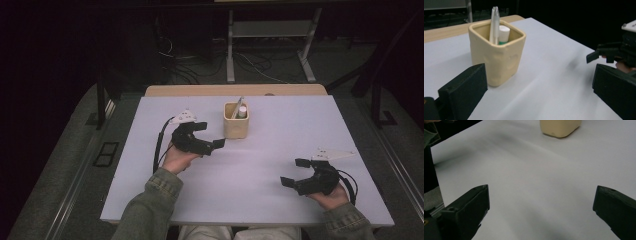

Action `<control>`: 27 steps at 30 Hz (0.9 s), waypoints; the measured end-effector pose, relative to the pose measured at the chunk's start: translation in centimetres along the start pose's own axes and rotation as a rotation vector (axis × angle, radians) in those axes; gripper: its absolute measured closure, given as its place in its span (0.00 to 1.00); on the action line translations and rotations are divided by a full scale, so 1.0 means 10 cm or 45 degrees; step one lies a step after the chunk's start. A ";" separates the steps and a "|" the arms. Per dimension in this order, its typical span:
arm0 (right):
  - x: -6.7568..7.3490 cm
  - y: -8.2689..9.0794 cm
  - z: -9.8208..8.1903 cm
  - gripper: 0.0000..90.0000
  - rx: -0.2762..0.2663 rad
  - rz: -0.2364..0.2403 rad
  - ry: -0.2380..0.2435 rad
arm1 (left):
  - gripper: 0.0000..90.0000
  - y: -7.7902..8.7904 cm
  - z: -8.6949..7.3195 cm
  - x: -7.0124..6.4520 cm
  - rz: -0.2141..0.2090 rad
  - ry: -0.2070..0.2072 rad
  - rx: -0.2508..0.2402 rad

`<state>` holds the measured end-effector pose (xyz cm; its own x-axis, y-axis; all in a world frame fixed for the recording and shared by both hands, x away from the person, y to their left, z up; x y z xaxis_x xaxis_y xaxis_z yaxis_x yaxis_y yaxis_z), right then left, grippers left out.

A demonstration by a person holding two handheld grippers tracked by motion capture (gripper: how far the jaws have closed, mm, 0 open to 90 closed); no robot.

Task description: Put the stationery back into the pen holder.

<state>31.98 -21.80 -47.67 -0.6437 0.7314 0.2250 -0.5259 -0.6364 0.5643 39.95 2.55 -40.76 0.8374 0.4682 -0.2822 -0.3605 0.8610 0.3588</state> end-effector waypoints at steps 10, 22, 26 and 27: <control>-0.01 0.00 0.00 0.00 -0.003 -0.005 -0.001 | 0.00 0.16 -0.19 -0.02 0.024 0.020 0.002; -0.01 0.00 0.00 0.00 0.000 -0.006 -0.006 | 0.00 0.32 -0.42 -0.05 0.045 0.041 0.005; -0.01 0.00 0.00 0.00 0.003 -0.008 -0.008 | 0.00 0.38 -0.55 -0.07 0.054 0.040 0.012; -0.01 0.00 0.00 0.00 0.002 -0.007 -0.009 | 0.00 0.39 -0.57 -0.07 0.055 0.035 0.019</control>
<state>32.00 -21.92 -47.70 -0.6368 0.7368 0.2273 -0.5285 -0.6317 0.5671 35.63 6.70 -44.24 0.8096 0.5101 -0.2903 -0.3894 0.8370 0.3845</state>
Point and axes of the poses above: each handheld gripper's, and its own axes: y roughly backward along the jaws, z roughly out of its top, x roughly to its left, the point moved 10 cm from there along -y, roughly forward along the jaws, and after that the axes turned 5 degrees about -z, right-handed, at the moved point
